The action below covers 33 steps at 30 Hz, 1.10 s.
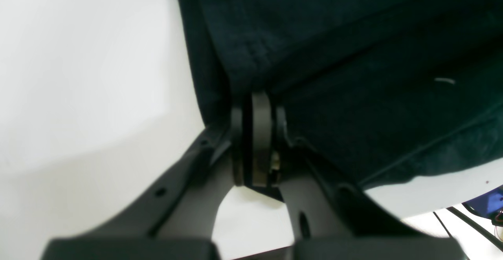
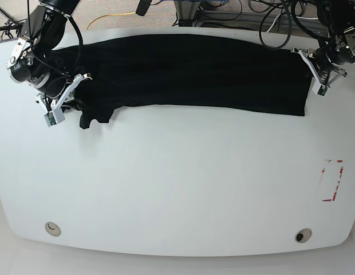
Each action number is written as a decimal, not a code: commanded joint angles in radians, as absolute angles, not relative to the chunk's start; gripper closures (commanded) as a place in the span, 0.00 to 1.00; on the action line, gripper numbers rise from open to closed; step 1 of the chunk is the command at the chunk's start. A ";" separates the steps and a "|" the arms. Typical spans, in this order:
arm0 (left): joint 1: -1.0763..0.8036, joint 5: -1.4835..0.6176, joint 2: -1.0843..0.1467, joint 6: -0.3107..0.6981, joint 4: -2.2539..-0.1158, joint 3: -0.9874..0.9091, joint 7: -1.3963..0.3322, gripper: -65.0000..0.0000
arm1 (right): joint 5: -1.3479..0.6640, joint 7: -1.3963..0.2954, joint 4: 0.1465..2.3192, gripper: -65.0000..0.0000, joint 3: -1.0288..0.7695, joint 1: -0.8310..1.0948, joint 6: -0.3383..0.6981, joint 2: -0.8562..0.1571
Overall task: Fold the T-shirt properly
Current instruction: 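Fold the shirt again with both grippers toward the held edge, then tuck the loose sleeve end with the right gripper and straighten the fold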
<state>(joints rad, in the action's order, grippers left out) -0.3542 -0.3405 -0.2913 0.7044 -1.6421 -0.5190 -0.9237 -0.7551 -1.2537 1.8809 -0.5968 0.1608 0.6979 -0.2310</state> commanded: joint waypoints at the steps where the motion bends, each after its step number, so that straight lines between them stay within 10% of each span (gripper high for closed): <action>1: -0.358 -0.315 -0.305 0.698 -1.650 -0.524 -0.940 0.99 | -0.797 -1.230 1.943 1.00 -0.608 0.194 0.698 -0.248; 15: -0.358 -0.315 -0.306 0.698 -1.649 -0.524 -0.940 0.99 | -0.914 -1.231 1.954 1.00 -0.765 0.352 0.698 -0.214; 25: -0.341 -0.314 -0.306 0.698 -1.649 -0.515 -0.940 0.99 | -0.880 -1.230 1.926 0.50 -0.768 0.410 0.698 -0.205; 33: -0.331 -0.268 -0.303 0.698 -1.650 -0.513 -0.941 0.99 | -0.848 -1.221 1.943 0.46 -0.931 0.427 0.698 -0.183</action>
<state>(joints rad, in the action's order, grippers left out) -0.3321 -0.3061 -0.2909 0.7040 -1.6402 -0.5083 -0.9295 -0.8349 -1.2392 1.8896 -0.8989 0.4278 0.6975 -0.1757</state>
